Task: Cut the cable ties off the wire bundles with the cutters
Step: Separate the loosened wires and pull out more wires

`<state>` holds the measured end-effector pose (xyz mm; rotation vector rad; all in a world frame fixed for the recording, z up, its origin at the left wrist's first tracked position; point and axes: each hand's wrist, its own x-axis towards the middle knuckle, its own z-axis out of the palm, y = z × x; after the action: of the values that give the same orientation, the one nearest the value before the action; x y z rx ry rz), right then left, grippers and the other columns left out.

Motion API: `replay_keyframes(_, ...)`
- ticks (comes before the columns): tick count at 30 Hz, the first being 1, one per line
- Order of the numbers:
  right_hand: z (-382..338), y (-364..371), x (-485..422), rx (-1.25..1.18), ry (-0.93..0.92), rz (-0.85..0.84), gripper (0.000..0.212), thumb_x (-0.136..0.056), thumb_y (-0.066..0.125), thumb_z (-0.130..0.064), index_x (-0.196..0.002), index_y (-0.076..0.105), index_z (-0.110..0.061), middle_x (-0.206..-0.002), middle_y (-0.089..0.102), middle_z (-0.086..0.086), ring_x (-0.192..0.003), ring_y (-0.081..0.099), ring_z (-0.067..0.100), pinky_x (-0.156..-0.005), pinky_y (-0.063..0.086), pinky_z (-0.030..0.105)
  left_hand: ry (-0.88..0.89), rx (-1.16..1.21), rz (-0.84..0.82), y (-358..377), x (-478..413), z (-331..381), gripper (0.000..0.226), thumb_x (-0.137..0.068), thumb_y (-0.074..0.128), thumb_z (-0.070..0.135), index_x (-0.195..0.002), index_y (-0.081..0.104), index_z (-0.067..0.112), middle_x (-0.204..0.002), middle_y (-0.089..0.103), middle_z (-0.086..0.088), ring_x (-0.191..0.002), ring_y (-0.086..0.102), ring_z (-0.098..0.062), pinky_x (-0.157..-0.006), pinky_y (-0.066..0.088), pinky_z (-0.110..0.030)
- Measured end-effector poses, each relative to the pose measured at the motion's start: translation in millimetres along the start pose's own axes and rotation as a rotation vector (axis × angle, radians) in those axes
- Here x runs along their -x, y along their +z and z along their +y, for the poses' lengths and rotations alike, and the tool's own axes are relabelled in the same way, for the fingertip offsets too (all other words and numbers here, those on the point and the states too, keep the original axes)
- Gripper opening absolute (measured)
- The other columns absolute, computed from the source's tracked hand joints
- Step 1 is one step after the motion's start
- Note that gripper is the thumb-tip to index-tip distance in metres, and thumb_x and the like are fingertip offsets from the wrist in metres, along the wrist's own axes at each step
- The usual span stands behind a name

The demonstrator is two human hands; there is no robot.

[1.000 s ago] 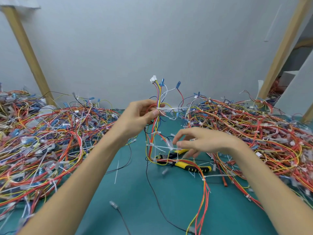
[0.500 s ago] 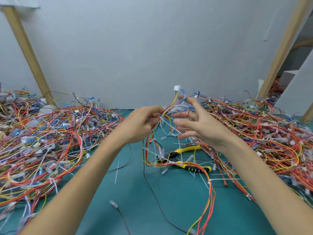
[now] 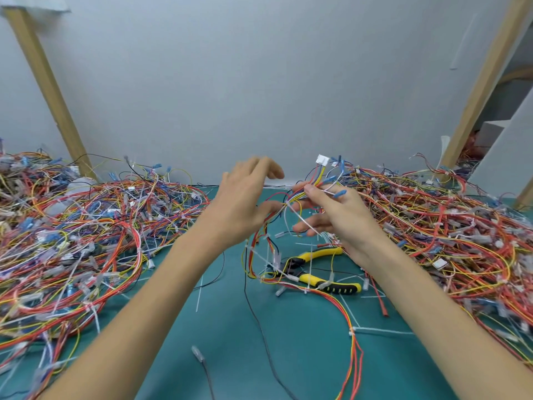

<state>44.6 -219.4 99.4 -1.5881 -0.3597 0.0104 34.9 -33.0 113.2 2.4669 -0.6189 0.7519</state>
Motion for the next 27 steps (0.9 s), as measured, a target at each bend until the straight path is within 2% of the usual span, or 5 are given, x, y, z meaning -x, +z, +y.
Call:
replay_keyframes(6, -1.7, -3.3, -2.2, -0.171, 0.091, 0.04, 0.021, -0.101, 0.051, -0.028, -0.1, 0.07, -0.019, -0.089, 0.076, 0.004, -0.062, 0.072, 0.02, -0.048, 0.052, 0.021, 0.047, 0.137, 0.03, 2.8, 1.5, 6.9, 0.021, -0.087, 0.069, 0.027, -0.102, 0.057, 0.018, -0.099, 0.058, 0.009, -0.089, 0.052, -0.009, -0.077, 0.035, -0.011)
replay_keyframes(10, 0.7, -5.3, -3.6, -0.313, 0.172, -0.007, 0.021, -0.101, 0.05, -0.024, -0.108, 0.067, -0.015, -0.093, 0.076, 0.005, -0.071, 0.073, 0.018, -0.049, 0.052, 0.02, -0.066, 0.038, -0.148, 15.9, 6.1, 6.5, 0.036, -0.084, 0.071, 0.029, -0.112, 0.051, 0.019, -0.108, 0.059, 0.008, -0.106, 0.053, -0.016, -0.095, 0.041, -0.038)
replay_keyframes(15, 8.1, -6.1, -5.3, -0.344, 0.187, -0.028, 0.021, -0.101, 0.05, -0.023, -0.107, 0.068, -0.014, -0.096, 0.076, 0.007, -0.072, 0.073, 0.016, -0.049, 0.052, 0.019, -0.122, -0.094, -0.154, 21.4, 5.9, -0.6, 0.022, -0.089, 0.058, 0.014, -0.112, 0.061, 0.015, -0.104, 0.067, -0.002, -0.103, 0.056, -0.026, -0.088, 0.043, -0.041)
replay_keyframes(20, 11.1, -10.8, -6.5, -0.005, 0.155, -0.071, 0.03, -0.098, 0.053, -0.041, -0.105, 0.062, -0.013, -0.098, 0.076, 0.006, -0.075, 0.074, 0.025, -0.046, 0.052, 0.024, -0.181, -0.086, -0.228, 13.4, 2.5, -15.1, 0.021, -0.094, 0.051, 0.008, -0.105, 0.067, 0.017, -0.073, 0.057, 0.006, -0.08, 0.052, -0.026, -0.068, 0.041, -0.034)
replay_keyframes(27, 3.3, -41.4, -10.3, 1.014, -0.11, -0.109, 0.023, -0.088, 0.064, -0.048, -0.086, 0.069, -0.026, -0.071, 0.071, -0.008, -0.064, 0.067, 0.0, -0.067, 0.048, 0.023, -0.207, -0.162, -0.137, 3.3, -0.2, -35.4, 0.029, -0.094, 0.048, 0.001, -0.108, 0.069, 0.015, -0.082, 0.052, -0.003, -0.083, 0.048, -0.026, -0.074, 0.04, -0.036)
